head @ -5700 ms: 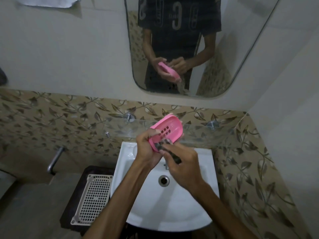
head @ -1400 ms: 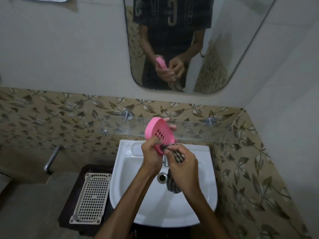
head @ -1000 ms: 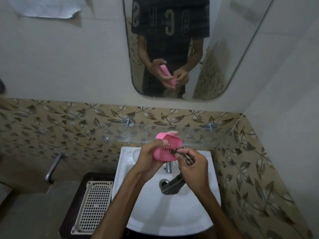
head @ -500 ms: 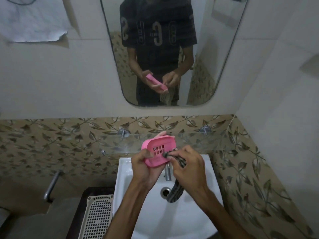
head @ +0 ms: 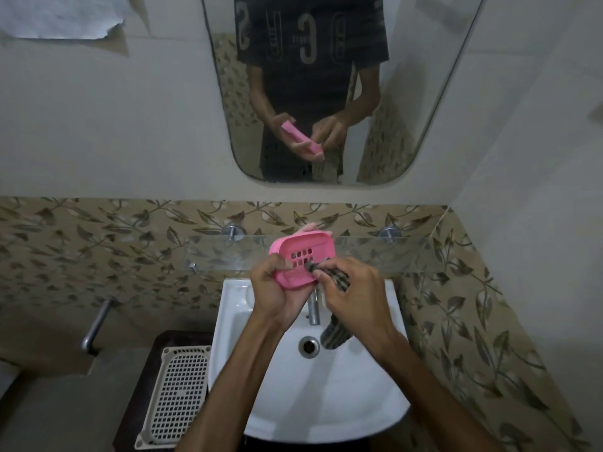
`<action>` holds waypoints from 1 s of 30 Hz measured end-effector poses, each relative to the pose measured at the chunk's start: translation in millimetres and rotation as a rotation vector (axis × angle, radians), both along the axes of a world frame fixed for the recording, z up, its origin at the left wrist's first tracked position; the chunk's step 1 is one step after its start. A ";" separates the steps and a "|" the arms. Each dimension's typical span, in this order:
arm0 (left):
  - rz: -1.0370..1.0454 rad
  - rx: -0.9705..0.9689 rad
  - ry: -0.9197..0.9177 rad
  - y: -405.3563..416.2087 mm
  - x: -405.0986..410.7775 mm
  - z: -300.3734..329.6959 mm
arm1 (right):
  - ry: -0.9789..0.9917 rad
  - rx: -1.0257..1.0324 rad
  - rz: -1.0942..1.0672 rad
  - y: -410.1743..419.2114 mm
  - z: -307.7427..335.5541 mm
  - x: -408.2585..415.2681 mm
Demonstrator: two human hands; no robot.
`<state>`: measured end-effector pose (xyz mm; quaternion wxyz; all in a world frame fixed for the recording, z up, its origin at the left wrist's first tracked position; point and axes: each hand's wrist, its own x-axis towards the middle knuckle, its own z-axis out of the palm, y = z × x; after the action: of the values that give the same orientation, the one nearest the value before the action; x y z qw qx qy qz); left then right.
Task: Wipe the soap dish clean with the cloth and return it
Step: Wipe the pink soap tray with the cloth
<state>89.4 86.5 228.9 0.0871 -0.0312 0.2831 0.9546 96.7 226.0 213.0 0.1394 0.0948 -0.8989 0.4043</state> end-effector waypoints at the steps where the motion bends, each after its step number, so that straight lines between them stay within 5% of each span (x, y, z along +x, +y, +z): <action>1: 0.000 0.014 0.007 1.1 0.3 0.1 | -0.020 -0.003 -0.036 3.4 0.1 -3.4; 30: 0.004 -0.100 -0.064 -12.0 0.2 -7.4 | 0.042 -0.048 -0.036 -9.3 -13.0 1.3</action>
<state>89.6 74.4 221.5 0.0927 -0.0667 0.3276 0.9379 98.0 216.7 200.0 0.1679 0.0837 -0.8875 0.4210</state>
